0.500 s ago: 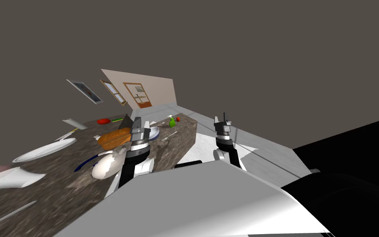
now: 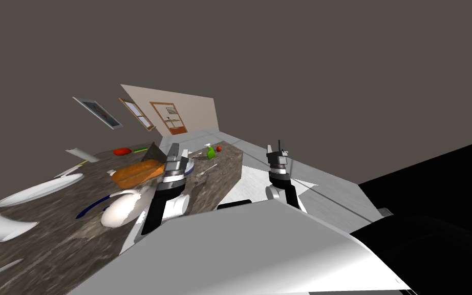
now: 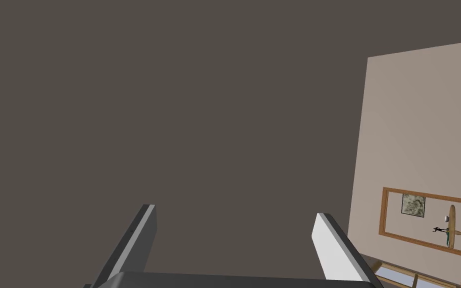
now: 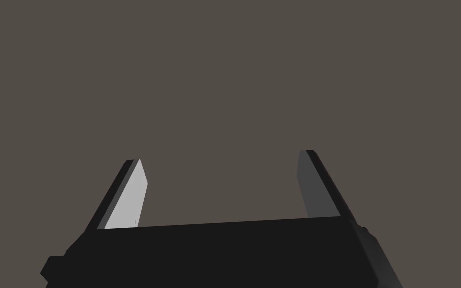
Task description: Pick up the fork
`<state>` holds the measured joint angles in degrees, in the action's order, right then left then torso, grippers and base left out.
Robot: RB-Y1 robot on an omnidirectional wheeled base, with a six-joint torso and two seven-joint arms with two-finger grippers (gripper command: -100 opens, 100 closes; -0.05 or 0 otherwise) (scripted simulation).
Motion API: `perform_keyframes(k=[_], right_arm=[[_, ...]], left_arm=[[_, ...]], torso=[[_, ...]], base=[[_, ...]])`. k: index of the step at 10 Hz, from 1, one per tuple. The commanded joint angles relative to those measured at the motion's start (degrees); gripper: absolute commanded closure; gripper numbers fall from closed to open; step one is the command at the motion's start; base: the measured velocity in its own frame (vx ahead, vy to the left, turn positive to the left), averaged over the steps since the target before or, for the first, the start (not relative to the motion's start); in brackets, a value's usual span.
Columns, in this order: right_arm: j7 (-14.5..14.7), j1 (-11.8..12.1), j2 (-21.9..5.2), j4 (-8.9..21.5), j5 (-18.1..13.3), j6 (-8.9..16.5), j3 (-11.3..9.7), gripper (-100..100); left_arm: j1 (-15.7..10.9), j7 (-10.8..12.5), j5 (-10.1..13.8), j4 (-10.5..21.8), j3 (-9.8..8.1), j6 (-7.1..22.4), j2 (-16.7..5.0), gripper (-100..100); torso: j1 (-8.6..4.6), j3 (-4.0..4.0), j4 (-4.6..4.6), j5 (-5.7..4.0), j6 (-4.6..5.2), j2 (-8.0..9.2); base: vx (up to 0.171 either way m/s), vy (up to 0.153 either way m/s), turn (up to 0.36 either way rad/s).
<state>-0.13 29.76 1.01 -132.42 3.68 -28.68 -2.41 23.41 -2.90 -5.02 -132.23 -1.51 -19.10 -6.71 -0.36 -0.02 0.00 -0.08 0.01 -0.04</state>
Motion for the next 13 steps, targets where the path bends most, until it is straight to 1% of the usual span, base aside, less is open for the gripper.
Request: perform_keyframes(k=[1,2,3,4,5,6,7,8,9,10,12,13], right_arm=[[0.0,0.0,0.0,0.0,0.0,0.0,0.0,0],[0.0,0.0,0.0,0.0,0.0,0.0,0.0,0],[0.0,0.0,0.0,0.0,0.0,0.0,0.0,0],[0.0,0.0,0.0,0.0,0.0,0.0,0.0,0],[0.0,0.0,0.0,0.0,0.0,0.0,0.0,0],[0.0,0.0,0.0,0.0,0.0,0.0,0.0,0],[0.0,0.0,0.0,0.0,0.0,0.0,0.0,0],[0.0,0.0,0.0,0.0,0.0,0.0,0.0,0],[0.0,0.0,0.0,0.0,0.0,0.0,0.0,0],[0.0,0.0,0.0,0.0,0.0,0.0,0.0,0],[0.0,0.0,0.0,0.0,0.0,0.0,0.0,0],[0.0,0.0,0.0,0.0,0.0,0.0,0.0,0]], left_arm=[[-0.6,0.3,0.3,0.2,-0.15,2.2,-0.6,-100],[-1.7,1.0,1.0,0.2,-0.58,4.3,-1.8,-100],[-1.7,1.0,1.0,0.2,-0.58,5.0,-1.8,-100],[-2.9,1.7,1.8,0.2,-1.06,7.1,-3.0,-100],[-2.9,1.7,1.8,0.2,-1.06,8.2,-3.0,-100],[-4.1,2.5,2.7,0.3,-1.58,10.1,-4.2,-100],[-4.1,2.5,2.7,0.3,-1.58,11.6,-4.2,-100],[-5.4,3.3,3.6,0.4,-2.16,13.6,-5.4,-100],[-5.4,3.3,3.6,0.4,-2.16,15.1,-5.4,-100],[-6.7,4.1,4.6,0.5,-2.77,16.7,-6.5,-100],[-6.7,4.1,4.6,0.5,-2.77,19.2,-6.5,-100],[-7.9,5.0,5.7,0.7,-3.42,21.1,-7.7,-100]], torso=[[0.00,0.00,0.00,0.00,0.00,0.00],[0.08,-0.01,-0.01,0.01,-0.01,-0.01],[0.07,0.00,0.00,0.02,0.00,0.00],[0.12,0.00,0.00,0.02,-0.01,0.00],[0.10,-0.01,-0.01,0.02,-0.01,-0.01],[0.14,0.00,-0.01,0.03,-0.02,0.00],[0.08,0.00,0.00,0.02,0.00,0.00],[0.08,0.01,0.00,0.02,-0.02,0.03],[0.01,0.01,0.00,0.00,-0.01,0.02],[0.06,0.00,0.00,0.01,-0.02,0.01],[0.09,-0.02,-0.01,0.01,-0.02,-0.03],[0.24,-0.01,-0.01,0.05,-0.02,-0.01]], base=[[0.010,-0.071,-0.010],[0.005,-0.076,-0.036],[0.006,-0.061,-0.012],[0.010,-0.070,-0.032],[0.009,-0.059,-0.017],[0.006,-0.079,-0.044],[-0.002,-0.075,-0.013],[0.004,-0.098,-0.037],[0.009,-0.079,-0.014],[0.014,-0.089,-0.040],[0.015,-0.048,-0.006],[0.009,-0.057,-0.050]])
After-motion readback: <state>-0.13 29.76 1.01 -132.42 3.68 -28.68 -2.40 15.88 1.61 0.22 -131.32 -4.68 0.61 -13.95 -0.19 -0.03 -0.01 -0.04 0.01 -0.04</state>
